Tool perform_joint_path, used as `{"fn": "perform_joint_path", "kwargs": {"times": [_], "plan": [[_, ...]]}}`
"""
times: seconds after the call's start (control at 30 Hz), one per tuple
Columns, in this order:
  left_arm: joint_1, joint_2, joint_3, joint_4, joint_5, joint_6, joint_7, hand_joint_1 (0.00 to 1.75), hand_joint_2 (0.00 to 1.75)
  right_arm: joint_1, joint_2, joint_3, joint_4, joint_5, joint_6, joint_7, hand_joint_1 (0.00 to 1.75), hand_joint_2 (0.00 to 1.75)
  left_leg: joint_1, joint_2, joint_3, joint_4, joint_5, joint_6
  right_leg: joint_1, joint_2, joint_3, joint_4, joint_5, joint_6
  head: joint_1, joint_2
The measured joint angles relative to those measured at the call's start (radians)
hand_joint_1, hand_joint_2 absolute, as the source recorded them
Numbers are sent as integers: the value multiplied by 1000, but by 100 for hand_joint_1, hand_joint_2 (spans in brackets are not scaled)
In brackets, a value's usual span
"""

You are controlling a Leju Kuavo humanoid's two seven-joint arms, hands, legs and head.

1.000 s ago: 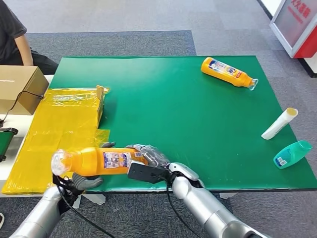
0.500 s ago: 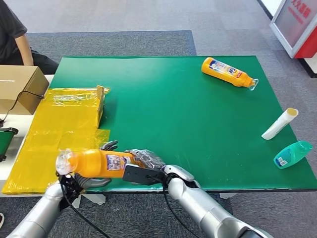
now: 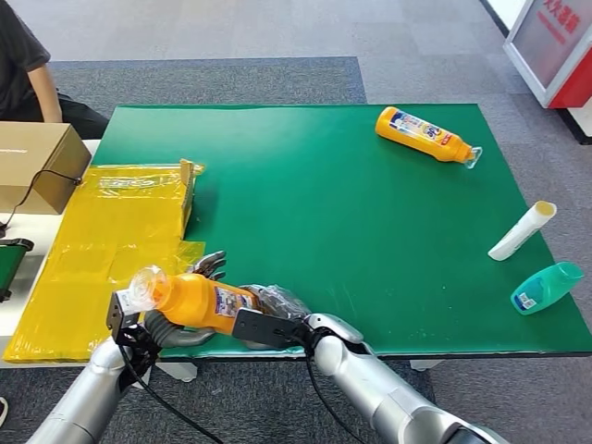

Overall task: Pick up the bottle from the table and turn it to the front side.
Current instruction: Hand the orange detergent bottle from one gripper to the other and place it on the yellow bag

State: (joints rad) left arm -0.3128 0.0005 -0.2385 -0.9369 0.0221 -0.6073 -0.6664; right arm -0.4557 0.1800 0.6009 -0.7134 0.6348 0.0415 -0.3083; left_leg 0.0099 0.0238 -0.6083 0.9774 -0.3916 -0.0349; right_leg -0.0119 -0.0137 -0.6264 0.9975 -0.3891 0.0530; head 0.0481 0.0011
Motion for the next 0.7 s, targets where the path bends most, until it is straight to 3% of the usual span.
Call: {"fn": "perform_joint_path", "kwargs": {"times": [0.5, 0.63, 0.67, 0.7], "plan": [[25, 1, 0, -55, -20, -43, 0, 5, 175, -15, 17, 0, 31, 2, 2, -6, 175, 175, 0, 0, 0, 0, 0, 0, 0, 0, 0, 0, 0, 0, 0, 0], [39, 1, 0, -84, -14, -46, 0, 171, 175, -24, 26, 0, 48, 2, 5, -6, 175, 175, 0, 0, 0, 0, 0, 0, 0, 0, 0, 0, 0, 0, 0, 0], [43, 1, 0, -92, -16, -45, 0, 175, 175, -26, 27, 0, 53, 2, 5, -7, 174, 175, 0, 0, 0, 0, 0, 0, 0, 0, 0, 0, 0, 0, 0, 0], [46, 1, 0, -99, -17, -44, 0, 175, 175, -27, 28, 0, 56, 1, 6, -8, 154, 175, 0, 0, 0, 0, 0, 0, 0, 0, 0, 0, 0, 0, 0, 0]]}}
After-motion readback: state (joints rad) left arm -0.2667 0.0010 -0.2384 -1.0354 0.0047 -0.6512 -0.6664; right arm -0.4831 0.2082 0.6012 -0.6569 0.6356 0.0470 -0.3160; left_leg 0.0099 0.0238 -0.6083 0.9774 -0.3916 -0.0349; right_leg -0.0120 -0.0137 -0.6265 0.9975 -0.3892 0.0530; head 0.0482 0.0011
